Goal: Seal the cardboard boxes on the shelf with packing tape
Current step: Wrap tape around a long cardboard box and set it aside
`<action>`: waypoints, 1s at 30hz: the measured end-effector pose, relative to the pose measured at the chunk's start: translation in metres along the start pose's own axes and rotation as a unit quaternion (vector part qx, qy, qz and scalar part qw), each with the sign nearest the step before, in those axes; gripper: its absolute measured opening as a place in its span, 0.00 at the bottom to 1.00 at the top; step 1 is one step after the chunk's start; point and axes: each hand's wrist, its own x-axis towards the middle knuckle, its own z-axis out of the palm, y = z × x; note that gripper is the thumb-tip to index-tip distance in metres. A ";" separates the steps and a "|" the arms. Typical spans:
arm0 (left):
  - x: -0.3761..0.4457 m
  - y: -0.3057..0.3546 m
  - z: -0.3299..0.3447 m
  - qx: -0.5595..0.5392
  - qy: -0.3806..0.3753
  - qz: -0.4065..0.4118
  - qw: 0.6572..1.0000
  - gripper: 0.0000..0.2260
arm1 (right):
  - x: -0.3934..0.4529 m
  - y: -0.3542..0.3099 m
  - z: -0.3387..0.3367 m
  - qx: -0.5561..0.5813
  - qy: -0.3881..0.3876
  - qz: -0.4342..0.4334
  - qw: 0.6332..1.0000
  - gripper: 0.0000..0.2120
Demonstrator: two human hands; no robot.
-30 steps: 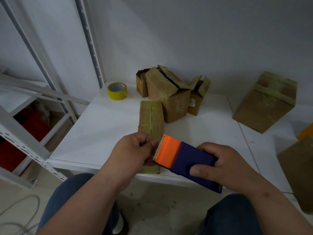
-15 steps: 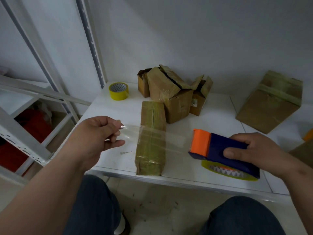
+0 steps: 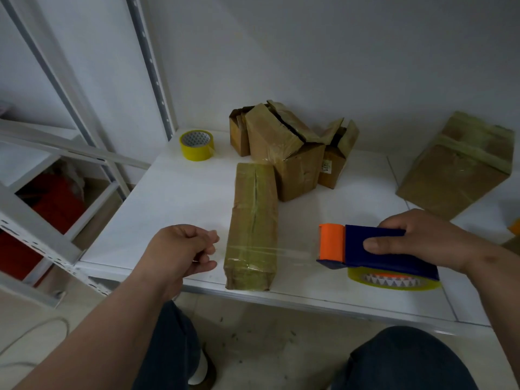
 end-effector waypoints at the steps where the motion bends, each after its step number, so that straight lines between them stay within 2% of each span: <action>1: 0.001 -0.001 0.000 0.005 0.004 0.001 1.000 0.05 | 0.002 0.000 0.000 -0.006 -0.004 0.004 1.000 0.23; 6: 0.005 -0.011 0.005 0.048 0.023 -0.005 0.999 0.06 | 0.013 0.002 0.006 -0.036 -0.017 0.019 0.999 0.25; 11: 0.001 -0.018 0.016 0.166 0.049 0.007 0.985 0.12 | 0.026 -0.002 0.023 -0.089 -0.028 0.030 0.995 0.24; 14: 0.000 -0.014 0.023 0.275 0.031 0.018 0.961 0.14 | 0.036 -0.011 0.040 -0.136 -0.033 0.017 0.990 0.24; 18: 0.008 -0.026 0.027 0.430 -0.035 0.039 0.901 0.27 | 0.044 -0.028 0.058 -0.174 -0.023 -0.006 0.984 0.26; 21: 0.008 -0.039 0.026 0.406 0.002 0.113 0.907 0.25 | 0.047 -0.034 0.060 -0.185 -0.027 -0.012 0.982 0.27; 23: 0.000 -0.038 0.027 0.328 0.053 0.191 0.924 0.21 | 0.046 -0.035 0.061 -0.185 -0.032 -0.012 0.982 0.27; 25: -0.011 -0.033 0.034 0.252 0.036 0.245 0.936 0.19 | 0.045 -0.035 0.061 -0.183 -0.032 -0.009 0.983 0.27; 26: -0.015 -0.030 0.038 0.261 0.004 0.268 0.927 0.19 | 0.045 -0.036 0.061 -0.185 -0.032 -0.009 0.982 0.27; 28: -0.016 -0.034 0.047 0.349 -0.060 0.281 0.892 0.28 | 0.044 -0.039 0.061 -0.193 -0.032 -0.013 0.980 0.27; 30: -0.011 -0.040 0.051 0.407 -0.072 0.257 0.874 0.35 | 0.046 -0.041 0.061 -0.202 -0.031 -0.017 0.979 0.27</action>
